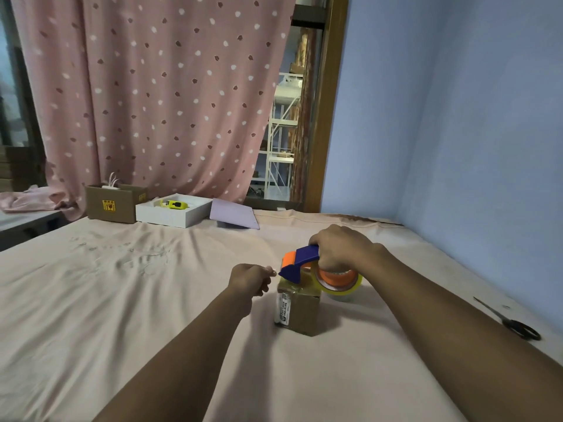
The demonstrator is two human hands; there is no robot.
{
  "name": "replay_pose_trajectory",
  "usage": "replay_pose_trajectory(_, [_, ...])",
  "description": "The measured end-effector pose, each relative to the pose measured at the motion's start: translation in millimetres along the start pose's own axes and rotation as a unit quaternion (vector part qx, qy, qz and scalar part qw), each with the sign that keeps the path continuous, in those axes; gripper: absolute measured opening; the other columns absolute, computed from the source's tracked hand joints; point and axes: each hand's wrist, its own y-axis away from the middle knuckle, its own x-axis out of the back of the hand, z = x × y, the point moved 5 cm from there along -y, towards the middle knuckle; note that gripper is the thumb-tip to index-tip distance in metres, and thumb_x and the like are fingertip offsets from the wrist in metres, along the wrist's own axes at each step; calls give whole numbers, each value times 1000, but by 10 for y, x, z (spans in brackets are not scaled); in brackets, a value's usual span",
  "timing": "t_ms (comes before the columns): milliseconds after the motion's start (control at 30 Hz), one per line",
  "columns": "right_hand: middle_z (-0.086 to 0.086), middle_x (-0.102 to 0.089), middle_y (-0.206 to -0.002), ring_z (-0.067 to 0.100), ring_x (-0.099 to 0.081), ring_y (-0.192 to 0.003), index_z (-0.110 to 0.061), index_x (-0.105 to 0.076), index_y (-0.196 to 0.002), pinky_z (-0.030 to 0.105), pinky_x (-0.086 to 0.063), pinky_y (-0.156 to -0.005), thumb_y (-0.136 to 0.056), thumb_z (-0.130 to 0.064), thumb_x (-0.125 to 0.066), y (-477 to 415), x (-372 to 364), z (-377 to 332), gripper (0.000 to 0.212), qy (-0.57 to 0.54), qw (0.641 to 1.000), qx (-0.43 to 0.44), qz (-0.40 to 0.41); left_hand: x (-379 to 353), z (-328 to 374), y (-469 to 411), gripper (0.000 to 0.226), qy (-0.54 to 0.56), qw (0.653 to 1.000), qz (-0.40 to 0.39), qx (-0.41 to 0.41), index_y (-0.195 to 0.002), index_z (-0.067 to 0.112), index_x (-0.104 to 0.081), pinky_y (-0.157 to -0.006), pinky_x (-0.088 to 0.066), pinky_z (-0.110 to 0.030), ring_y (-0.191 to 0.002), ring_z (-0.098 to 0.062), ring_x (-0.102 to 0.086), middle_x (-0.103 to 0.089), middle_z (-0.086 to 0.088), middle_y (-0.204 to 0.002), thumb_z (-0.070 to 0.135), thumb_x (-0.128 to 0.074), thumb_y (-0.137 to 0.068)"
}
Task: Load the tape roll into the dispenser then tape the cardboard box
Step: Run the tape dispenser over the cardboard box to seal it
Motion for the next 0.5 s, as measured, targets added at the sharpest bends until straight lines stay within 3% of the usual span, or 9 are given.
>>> replay_pose_trajectory(233, [3, -66, -126, 26, -59, -104, -28, -56, -141, 34, -57, -78, -75, -28, -77, -7, -50, 47, 69, -18, 1000, -15, -1, -141, -310, 3, 13, 131, 987, 9, 94, -81, -3, -70, -53, -37, -31, -55, -20, -43, -54, -10, -64, 4, -65, -90])
replay_pose_trajectory(367, [3, -66, -127, 25, -58, -105, -28, -55, -141, 33, -54, -75, -75, -27, -77, -19, -61, 38, 69, -21, 1000, -9, 4, -136, -319, -15, 13, 181, 978, 37, 97, -83, -6, -70, -56, -41, -32, -53, -22, -44, -54, -10, -59, 1, -62, -91])
replay_pose_trajectory(500, [2, -66, -126, 24, -59, -104, -29, -55, -140, 33, -54, -74, -74, -28, -77, -35, -75, 42, 69, -24, 1000, -8, 3, -220, -380, 33, 22, 253, 960, 52, 112, -71, -2, -65, -60, -44, -32, -51, -24, -49, -56, -9, -48, 0, -57, -91])
